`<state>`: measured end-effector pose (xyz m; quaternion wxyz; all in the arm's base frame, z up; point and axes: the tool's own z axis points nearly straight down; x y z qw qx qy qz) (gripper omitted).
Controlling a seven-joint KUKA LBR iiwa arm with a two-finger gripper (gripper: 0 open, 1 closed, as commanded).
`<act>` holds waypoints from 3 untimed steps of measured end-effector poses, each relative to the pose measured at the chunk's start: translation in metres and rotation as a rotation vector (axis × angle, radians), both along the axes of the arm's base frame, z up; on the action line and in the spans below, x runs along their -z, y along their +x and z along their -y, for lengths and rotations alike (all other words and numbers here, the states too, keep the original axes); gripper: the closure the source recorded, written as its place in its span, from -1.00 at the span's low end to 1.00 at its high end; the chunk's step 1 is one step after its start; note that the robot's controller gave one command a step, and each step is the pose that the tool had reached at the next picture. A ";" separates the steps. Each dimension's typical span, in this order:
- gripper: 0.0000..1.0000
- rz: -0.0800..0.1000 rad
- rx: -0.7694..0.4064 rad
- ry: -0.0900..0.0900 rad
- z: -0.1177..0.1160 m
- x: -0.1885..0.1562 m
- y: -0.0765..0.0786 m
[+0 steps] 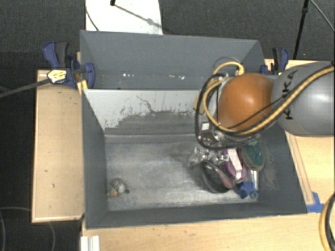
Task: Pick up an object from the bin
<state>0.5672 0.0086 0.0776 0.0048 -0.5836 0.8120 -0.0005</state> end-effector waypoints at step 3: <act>1.00 -0.018 0.061 -0.003 -0.004 -0.057 -0.060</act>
Offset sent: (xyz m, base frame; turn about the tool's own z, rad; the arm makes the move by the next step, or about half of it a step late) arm 0.0031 0.0016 0.0837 -0.0304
